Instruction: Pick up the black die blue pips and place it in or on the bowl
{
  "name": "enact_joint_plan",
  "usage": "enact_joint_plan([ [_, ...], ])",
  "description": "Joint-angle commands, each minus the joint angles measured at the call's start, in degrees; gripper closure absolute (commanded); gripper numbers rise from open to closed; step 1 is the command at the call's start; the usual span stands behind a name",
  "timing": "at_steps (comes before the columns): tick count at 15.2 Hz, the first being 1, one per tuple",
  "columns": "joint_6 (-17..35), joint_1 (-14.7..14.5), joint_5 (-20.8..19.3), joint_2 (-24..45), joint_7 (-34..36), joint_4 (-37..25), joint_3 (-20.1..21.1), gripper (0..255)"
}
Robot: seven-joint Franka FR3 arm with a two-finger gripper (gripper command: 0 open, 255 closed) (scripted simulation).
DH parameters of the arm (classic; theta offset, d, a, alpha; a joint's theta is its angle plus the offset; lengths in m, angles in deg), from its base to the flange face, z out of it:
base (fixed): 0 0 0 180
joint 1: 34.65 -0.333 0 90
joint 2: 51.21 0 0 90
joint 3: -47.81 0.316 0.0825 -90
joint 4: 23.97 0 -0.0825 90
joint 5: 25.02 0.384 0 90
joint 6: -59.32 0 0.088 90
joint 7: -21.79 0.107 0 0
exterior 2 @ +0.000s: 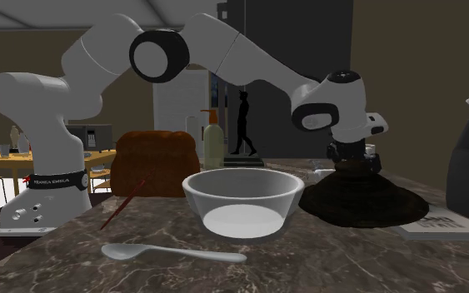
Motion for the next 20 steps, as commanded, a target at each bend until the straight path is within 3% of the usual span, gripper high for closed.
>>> enact_joint_plan([
  [1,0.07,-0.32,-0.11,0.6,0.09,-0.65,-0.1,0],
  [7,0.06,-0.32,-0.1,0.59,0.08,-0.64,-0.09,0],
  [8,0.06,-0.32,-0.1,0.59,0.08,-0.64,-0.09,255],
  [20,-0.9,-0.2,-0.13,-0.95,0.81,-0.26,-0.13,255],
])
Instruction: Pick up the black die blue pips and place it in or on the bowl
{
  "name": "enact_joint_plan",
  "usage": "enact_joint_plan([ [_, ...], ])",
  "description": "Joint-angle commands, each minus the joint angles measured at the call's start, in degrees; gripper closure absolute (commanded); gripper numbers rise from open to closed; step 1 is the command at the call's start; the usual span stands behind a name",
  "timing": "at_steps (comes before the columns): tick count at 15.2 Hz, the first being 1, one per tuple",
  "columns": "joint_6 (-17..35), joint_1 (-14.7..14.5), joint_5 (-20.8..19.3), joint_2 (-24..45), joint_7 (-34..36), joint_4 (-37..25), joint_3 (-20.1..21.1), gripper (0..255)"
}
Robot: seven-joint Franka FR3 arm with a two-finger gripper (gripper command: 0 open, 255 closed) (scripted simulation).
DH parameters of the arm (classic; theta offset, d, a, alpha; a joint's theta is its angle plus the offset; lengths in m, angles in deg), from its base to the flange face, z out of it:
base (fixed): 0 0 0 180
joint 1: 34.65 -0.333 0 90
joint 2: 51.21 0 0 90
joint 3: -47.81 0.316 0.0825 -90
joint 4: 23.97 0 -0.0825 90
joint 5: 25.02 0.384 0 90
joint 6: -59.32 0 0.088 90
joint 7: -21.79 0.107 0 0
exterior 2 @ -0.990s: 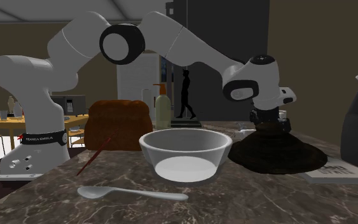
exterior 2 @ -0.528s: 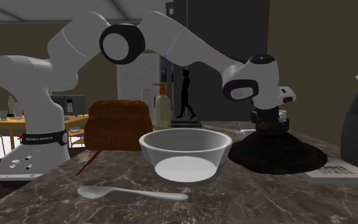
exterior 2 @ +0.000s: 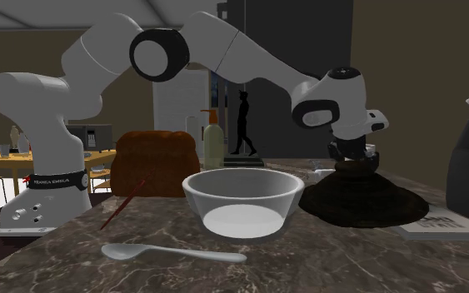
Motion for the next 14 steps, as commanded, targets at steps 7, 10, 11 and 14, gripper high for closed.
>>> enact_joint_plan([
  [7,-2.81,0.22,-0.12,-3.68,1.9,0.38,-0.11,255],
  [10,-4.04,0.25,-0.21,-4.92,2.67,0.2,-0.17,255],
  [11,-4.47,0.25,-0.24,-5.31,2.92,0.1,-0.19,255],
  [14,-5.79,0.24,-0.35,-6.43,3.7,-0.31,-0.26,255],
])
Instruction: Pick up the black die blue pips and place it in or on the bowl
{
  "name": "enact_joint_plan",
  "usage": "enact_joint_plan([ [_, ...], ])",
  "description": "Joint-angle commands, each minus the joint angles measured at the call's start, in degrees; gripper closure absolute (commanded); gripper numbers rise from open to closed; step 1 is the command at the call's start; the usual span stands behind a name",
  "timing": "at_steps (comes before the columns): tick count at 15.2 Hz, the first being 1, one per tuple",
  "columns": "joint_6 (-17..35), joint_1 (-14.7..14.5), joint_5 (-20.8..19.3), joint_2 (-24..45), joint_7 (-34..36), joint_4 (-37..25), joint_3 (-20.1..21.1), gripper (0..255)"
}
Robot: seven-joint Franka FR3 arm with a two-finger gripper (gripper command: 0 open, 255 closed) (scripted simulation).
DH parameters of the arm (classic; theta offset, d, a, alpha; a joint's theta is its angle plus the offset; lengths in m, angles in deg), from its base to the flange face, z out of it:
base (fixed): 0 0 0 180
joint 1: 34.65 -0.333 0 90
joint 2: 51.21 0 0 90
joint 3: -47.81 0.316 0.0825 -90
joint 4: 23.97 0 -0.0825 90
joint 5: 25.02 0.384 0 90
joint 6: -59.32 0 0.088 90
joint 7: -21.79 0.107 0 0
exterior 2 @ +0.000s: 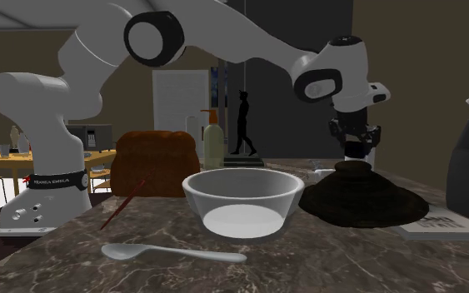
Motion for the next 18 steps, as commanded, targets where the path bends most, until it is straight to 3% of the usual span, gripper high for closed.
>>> enact_joint_plan([
  [1,-0.98,0.03,-0.07,-0.78,0.53,-0.31,-0.04,255],
  [13,-6.87,-0.34,-0.77,-4.0,3.69,-3.8,-0.39,255],
  [18,-1.71,8.6,4.77,-15.52,-3.42,15.71,2.87,255],
])
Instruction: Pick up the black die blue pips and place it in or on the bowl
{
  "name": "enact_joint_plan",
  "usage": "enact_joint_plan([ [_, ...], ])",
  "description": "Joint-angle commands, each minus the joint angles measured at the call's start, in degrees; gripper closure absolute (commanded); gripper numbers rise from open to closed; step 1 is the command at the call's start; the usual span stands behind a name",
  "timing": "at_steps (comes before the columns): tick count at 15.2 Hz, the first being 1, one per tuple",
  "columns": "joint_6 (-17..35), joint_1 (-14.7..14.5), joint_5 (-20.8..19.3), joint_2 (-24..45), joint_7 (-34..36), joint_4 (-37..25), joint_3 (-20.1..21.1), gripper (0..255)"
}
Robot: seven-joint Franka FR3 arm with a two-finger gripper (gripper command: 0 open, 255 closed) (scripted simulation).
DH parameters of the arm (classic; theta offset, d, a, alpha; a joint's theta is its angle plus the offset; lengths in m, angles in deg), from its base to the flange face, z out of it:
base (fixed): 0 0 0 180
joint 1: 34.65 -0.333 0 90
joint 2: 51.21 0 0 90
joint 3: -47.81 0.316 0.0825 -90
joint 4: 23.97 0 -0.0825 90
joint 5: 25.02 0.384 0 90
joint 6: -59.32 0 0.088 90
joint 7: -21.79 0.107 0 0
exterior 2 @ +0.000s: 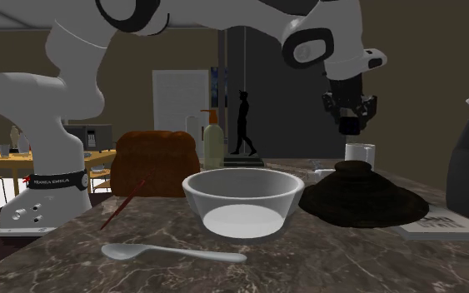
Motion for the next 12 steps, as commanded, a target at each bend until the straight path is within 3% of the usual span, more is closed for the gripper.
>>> enact_joint_plan([
  [1,2.13,3.64,2.59,-4.43,-3.3,7.78,1.41,255],
  [12,0.77,20.72,16.49,-22.52,-20.93,31.89,5.68,255],
])
